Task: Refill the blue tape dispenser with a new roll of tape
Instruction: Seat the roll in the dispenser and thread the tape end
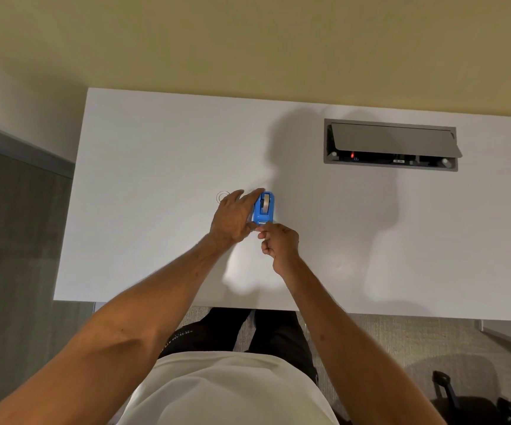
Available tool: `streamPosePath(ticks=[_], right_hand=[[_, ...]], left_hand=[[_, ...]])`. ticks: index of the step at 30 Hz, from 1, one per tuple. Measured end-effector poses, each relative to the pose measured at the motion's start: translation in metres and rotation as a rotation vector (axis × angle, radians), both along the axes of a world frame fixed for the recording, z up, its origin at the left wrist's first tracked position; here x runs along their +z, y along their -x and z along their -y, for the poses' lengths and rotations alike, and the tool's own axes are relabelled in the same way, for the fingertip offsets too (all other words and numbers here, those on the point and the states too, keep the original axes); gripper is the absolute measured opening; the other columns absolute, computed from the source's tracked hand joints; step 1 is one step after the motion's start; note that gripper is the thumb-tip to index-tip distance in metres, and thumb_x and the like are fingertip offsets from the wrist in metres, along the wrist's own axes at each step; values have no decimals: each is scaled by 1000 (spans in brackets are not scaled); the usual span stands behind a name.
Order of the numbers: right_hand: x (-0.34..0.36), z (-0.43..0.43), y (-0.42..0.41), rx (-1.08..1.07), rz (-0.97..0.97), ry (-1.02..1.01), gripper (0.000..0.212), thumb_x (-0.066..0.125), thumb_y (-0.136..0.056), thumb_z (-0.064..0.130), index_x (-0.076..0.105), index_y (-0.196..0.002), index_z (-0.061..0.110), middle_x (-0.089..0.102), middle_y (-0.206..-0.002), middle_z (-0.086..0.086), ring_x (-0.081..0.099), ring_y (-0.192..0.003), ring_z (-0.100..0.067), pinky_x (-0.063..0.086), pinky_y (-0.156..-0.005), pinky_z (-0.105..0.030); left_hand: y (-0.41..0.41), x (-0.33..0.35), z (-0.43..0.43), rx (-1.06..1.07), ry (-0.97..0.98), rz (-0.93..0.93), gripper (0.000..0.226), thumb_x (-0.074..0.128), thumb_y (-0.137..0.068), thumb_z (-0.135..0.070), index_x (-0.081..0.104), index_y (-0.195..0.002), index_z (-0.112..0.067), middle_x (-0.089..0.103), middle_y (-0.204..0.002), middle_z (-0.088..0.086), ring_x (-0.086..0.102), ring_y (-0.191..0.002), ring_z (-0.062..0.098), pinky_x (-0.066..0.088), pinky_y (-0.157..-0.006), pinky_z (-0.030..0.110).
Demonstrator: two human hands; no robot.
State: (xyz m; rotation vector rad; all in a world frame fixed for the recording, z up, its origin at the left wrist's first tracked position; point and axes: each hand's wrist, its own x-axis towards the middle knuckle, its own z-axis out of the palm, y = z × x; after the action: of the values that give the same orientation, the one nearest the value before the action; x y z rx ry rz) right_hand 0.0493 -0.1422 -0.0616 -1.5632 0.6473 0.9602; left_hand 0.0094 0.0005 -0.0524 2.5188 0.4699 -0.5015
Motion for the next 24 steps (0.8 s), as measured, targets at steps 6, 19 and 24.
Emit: streamPosePath(ticks=[6, 19, 24], right_hand=[[-3, 4, 12, 24, 41, -10, 19, 73, -89, 18, 75, -100, 3, 73, -80, -14, 52, -51, -19, 43, -47, -24], [-9, 9, 21, 84, 129, 21, 20, 66, -96, 22, 72, -104, 5, 78, -92, -15, 51, -48, -15, 40, -44, -21], [-11, 6, 20, 103, 141, 48, 20, 66, -97, 23, 73, -104, 6, 78, -92, -13, 48, -47, -16, 38, -44, -21]], left_hand=[[3, -3, -2, -39, -71, -2, 91, 62, -95, -64, 24, -167, -23, 44, -166, 1, 38, -156, 35, 31, -130, 48], [1, -2, -6, -73, -84, -38, 95, 72, -93, -52, 21, -168, -24, 43, -167, 1, 35, -158, 35, 30, -129, 50], [1, -4, -4, -60, -80, -38, 94, 72, -94, -50, 20, -168, -25, 41, -168, 0, 35, -158, 34, 29, -130, 48]])
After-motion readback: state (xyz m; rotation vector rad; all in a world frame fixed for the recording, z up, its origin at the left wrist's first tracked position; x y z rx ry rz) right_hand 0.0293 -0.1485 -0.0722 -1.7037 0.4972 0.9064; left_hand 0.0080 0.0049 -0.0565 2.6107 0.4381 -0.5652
